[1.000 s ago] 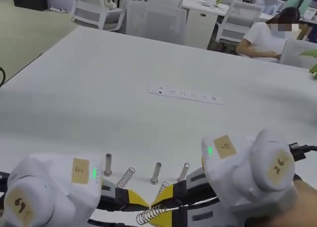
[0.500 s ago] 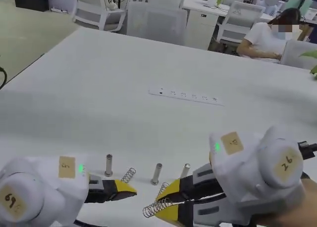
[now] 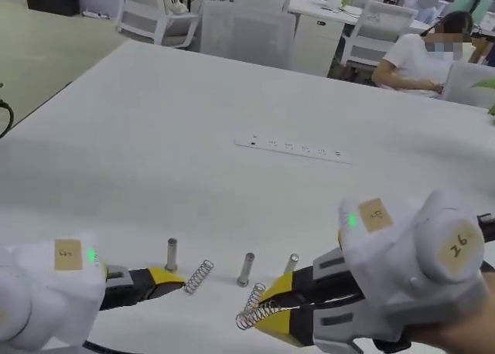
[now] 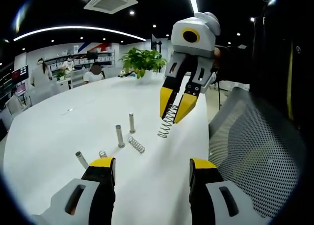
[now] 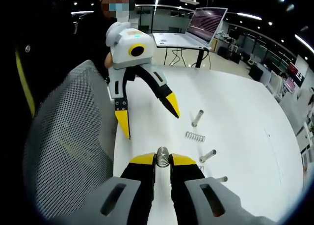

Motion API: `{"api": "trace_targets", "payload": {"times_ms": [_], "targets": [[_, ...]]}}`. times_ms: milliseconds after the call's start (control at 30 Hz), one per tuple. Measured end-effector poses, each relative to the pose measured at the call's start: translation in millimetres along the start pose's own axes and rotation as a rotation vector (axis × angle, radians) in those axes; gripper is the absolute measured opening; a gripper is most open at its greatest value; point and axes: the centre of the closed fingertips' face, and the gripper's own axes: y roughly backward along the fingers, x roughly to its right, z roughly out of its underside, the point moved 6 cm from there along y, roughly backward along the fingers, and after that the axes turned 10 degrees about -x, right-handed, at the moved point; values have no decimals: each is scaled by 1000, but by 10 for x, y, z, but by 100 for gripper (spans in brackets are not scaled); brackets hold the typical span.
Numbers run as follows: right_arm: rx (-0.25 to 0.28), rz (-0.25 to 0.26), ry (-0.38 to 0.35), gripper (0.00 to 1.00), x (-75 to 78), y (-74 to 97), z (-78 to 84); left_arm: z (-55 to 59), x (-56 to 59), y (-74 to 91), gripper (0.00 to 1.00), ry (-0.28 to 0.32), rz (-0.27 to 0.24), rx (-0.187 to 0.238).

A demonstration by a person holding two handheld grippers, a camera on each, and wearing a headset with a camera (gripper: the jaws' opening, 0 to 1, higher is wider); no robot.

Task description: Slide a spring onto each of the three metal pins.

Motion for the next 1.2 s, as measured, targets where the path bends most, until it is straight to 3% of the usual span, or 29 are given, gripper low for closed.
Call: {"api": "trace_targets", "payload": {"times_ms": [267, 533, 867, 1200], "targets": [[-44, 8, -4, 8, 121, 68, 82, 95, -53, 99, 60, 19, -37, -8], [-93, 43, -29, 8, 380, 205, 184, 179, -11, 194, 59, 50, -61, -9], [-205, 64, 13, 8, 616, 276, 257, 171, -11, 208, 59, 52, -85, -3], [-325, 104, 55, 8, 945, 219, 259, 172, 4, 197, 58, 50, -85, -9]]}}
